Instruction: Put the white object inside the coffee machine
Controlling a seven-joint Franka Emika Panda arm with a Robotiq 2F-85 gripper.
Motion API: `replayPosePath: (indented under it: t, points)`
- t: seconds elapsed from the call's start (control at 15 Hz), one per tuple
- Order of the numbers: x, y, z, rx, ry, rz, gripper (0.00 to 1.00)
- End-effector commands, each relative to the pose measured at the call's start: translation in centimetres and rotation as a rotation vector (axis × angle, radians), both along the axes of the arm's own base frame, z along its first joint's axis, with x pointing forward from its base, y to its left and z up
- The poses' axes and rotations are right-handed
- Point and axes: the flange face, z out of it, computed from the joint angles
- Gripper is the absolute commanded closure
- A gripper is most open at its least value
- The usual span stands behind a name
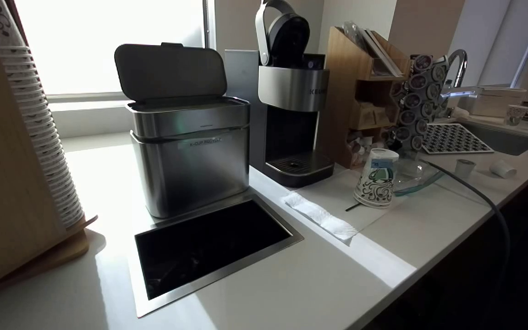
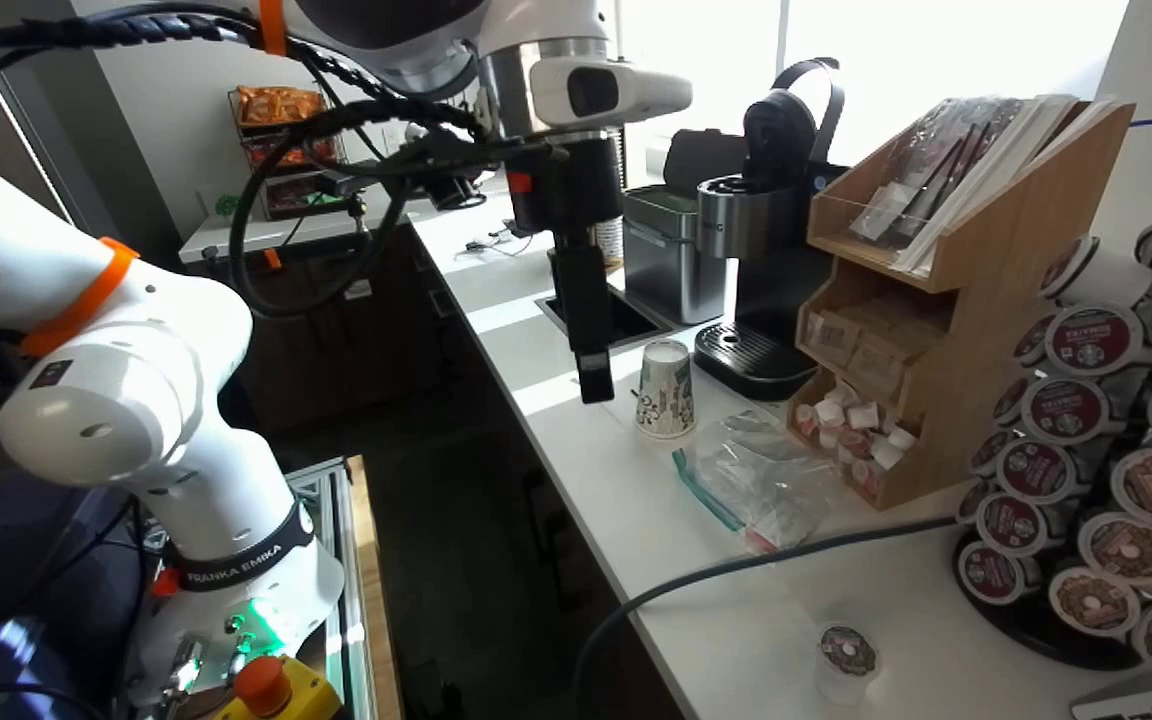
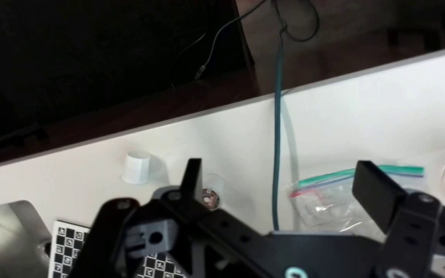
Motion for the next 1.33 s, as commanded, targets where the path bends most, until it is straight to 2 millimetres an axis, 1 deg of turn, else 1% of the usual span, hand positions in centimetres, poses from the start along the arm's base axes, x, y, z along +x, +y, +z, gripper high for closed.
replayPosePath:
  t: [0.0, 0.13, 0.2, 0.33, 0.67, 0.8, 1.0, 1.27]
  points:
    - [0.2, -3.1, -2.0, -0.008, -0.106, -0.171, 0.0]
    - [0.4, -4.3, -2.8, -0.029, -0.139, -0.256, 0.0]
    - [0.2, -3.6, -1.6, -0.02, -0.116, -0.179, 0.0]
    - [0.4, -4.4, -2.5, -0.022, -0.124, -0.224, 0.0]
    - [0.5, -4.4, -2.8, -0.016, -0.113, -0.248, 0.0]
    - [0.8, -5.4, -4.0, -0.031, -0.097, -0.301, 0.0]
    - [0.8, -7.2, -6.0, 0.003, -0.06, -0.344, 0.0]
    - [0.7, -9.5, -8.2, 0.032, -0.096, -0.4, 0.0]
